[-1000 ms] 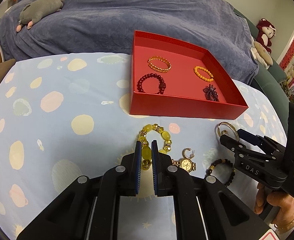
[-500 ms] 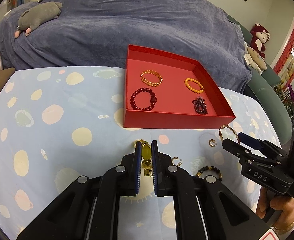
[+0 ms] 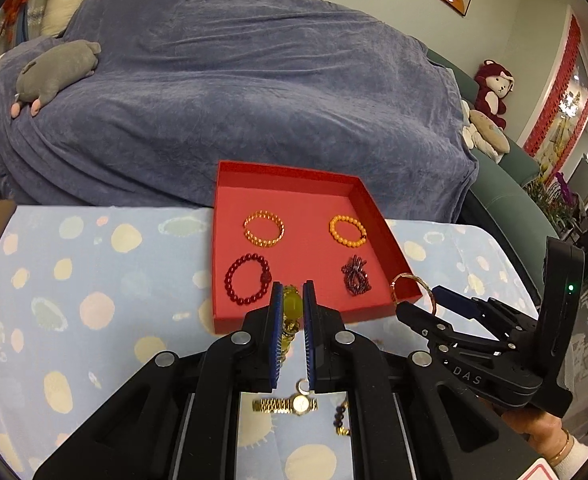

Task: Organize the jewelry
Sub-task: 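Lower both bracelets into the red box and open both grippers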

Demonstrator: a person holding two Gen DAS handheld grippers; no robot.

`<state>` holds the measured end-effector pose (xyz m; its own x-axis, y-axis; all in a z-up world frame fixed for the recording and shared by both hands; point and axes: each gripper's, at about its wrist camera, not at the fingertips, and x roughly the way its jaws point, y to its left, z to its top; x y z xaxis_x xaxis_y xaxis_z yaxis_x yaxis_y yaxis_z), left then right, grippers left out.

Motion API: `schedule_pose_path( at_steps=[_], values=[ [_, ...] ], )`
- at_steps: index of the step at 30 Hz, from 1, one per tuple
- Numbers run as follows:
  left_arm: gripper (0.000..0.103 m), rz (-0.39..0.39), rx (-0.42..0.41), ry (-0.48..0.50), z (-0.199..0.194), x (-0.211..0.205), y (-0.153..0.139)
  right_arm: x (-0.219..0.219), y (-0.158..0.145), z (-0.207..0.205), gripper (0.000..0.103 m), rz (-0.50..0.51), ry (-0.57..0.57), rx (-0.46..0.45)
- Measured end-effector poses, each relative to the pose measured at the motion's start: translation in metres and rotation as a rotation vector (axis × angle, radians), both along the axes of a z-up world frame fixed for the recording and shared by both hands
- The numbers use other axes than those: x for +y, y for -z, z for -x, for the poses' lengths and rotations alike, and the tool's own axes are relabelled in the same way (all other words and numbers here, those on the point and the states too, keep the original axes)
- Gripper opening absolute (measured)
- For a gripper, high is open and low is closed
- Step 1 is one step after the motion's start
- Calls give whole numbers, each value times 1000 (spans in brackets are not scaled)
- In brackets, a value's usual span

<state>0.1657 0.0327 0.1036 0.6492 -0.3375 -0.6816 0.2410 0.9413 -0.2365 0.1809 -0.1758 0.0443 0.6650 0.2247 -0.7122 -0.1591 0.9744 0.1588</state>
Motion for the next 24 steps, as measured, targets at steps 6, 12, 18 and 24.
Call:
schedule_pose_path(
  at_steps=[6, 12, 18, 24],
  values=[
    [7, -7, -34, -16, -49, -15, -10, -4, -12, -44, 58, 0, 23, -20],
    [7, -19, -18, -37, -96, -25, 7, -5, 0, -83, 58, -1, 50, 6],
    [8, -27, 13, -40, -127, -32, 28, 3, 20, -109, 58, 8, 43, 35],
    [8, -33, 56, -60, -142, -30, 47, 12, 35, -124, 58, 18, 27, 62]
  ],
)
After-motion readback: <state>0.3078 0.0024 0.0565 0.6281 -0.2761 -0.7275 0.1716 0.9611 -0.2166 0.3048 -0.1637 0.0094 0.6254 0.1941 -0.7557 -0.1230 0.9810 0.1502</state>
